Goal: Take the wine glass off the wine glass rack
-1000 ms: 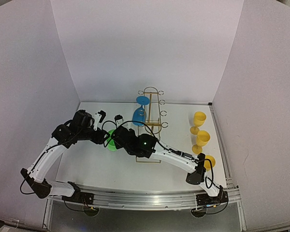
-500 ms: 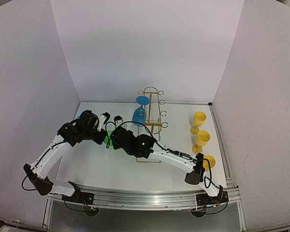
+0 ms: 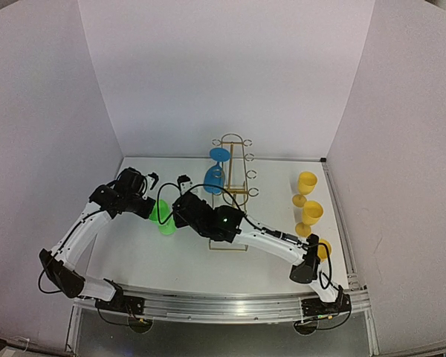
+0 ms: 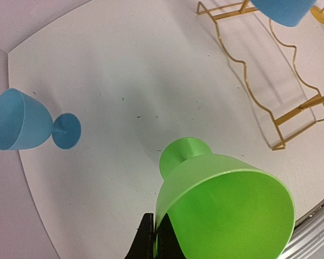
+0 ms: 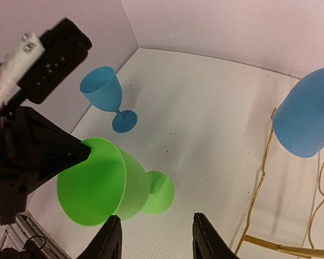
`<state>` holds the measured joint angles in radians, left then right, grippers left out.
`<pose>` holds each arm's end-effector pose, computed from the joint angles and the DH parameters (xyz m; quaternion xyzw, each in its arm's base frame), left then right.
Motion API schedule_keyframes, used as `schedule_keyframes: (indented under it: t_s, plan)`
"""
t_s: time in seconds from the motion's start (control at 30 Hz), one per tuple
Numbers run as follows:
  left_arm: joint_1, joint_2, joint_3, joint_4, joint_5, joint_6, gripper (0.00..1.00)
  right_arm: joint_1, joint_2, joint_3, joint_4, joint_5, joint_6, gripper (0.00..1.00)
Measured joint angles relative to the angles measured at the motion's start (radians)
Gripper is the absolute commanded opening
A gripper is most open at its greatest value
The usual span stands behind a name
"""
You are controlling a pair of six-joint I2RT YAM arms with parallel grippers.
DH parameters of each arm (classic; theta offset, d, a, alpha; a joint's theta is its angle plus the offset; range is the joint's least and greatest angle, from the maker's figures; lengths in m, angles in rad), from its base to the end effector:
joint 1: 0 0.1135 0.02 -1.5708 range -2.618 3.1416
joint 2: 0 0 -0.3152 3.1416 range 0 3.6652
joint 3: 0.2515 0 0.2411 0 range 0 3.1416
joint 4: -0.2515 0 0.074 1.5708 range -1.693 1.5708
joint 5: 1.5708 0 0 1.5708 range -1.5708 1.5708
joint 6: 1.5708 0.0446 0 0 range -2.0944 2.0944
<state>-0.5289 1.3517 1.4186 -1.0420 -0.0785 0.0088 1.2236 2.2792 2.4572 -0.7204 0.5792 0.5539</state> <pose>0.2150 -0.1216 0.3986 0.2426 0.9240 -0.0392 0.2930 0.2066 0.4991 0.3958 -0.1416 0.8342 0.2092 0.4902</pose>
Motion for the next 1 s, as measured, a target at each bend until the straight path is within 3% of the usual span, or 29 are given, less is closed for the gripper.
schedule_keyframes:
  t_s: [0.3,0.53,1.0]
  plan:
    - [0.137,0.133,0.025,0.049,-0.007,0.079,0.00,0.000,-0.127,-0.033,0.005,0.028,-0.032,0.42]
    - [0.180,0.330,0.155,0.125,0.002,0.097,0.00,0.000,-0.186,-0.079,0.016,0.051,-0.057,0.44]
    - [0.267,0.481,0.217,0.154,0.040,0.112,0.00,0.000,-0.210,-0.133,0.017,0.053,-0.058,0.45]
